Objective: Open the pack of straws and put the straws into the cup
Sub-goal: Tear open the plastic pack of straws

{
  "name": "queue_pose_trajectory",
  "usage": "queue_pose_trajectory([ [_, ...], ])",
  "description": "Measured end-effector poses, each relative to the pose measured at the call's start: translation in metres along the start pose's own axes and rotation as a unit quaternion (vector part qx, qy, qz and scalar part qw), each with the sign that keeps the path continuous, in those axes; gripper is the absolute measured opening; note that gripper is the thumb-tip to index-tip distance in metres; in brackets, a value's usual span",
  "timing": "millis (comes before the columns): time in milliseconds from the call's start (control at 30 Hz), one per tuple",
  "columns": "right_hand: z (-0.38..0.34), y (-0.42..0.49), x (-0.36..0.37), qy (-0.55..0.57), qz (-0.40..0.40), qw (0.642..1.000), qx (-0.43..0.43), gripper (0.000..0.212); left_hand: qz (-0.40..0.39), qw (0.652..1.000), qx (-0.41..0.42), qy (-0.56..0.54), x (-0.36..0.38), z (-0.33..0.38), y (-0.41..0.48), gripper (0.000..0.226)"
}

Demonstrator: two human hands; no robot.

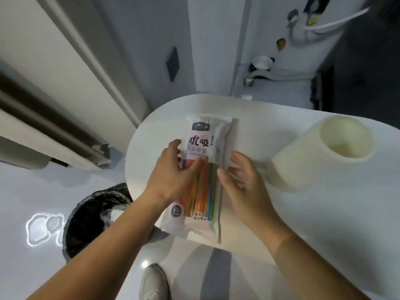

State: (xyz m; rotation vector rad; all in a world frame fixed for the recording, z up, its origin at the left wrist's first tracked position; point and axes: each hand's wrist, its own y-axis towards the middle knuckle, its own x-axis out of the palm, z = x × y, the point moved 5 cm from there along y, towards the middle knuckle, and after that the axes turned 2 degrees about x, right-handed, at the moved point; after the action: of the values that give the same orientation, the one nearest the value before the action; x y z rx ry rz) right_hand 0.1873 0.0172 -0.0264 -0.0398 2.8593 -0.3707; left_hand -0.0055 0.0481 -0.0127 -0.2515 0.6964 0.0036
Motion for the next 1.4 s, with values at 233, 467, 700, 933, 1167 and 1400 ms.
queue_pose_trajectory([
  [233, 0.004, 0.027, 0.009, 0.024, 0.058, 0.998, -0.022, 0.042, 0.035, 0.999, 0.014, 0.038, 0.003, -0.011, 0.026, 0.095],
  [467, 0.002, 0.043, 0.012, 0.061, 0.06, 0.995, -0.053, 0.045, 0.062, 0.997, 0.036, -0.019, 0.009, -0.01, 0.038, 0.069],
  [700, -0.025, 0.017, -0.007, 0.094, 0.062, 0.989, -0.094, 0.089, 0.041, 0.985, 0.121, -0.116, 0.006, 0.014, 0.015, 0.047],
  [933, -0.079, -0.062, -0.026, 0.171, 0.026, 0.975, -0.139, 0.037, 0.014, 0.963, 0.208, -0.17, -0.023, 0.059, -0.064, 0.07],
  [1167, -0.12, -0.136, -0.054, 0.172, -0.06, 0.958, -0.22, 0.061, 0.098, 0.946, 0.295, -0.094, -0.043, 0.103, -0.126, 0.065],
  [1400, -0.115, -0.163, -0.065, 0.267, -0.087, 0.944, -0.171, 0.075, -0.001, 0.935, 0.252, -0.251, -0.028, 0.124, -0.164, 0.032],
])
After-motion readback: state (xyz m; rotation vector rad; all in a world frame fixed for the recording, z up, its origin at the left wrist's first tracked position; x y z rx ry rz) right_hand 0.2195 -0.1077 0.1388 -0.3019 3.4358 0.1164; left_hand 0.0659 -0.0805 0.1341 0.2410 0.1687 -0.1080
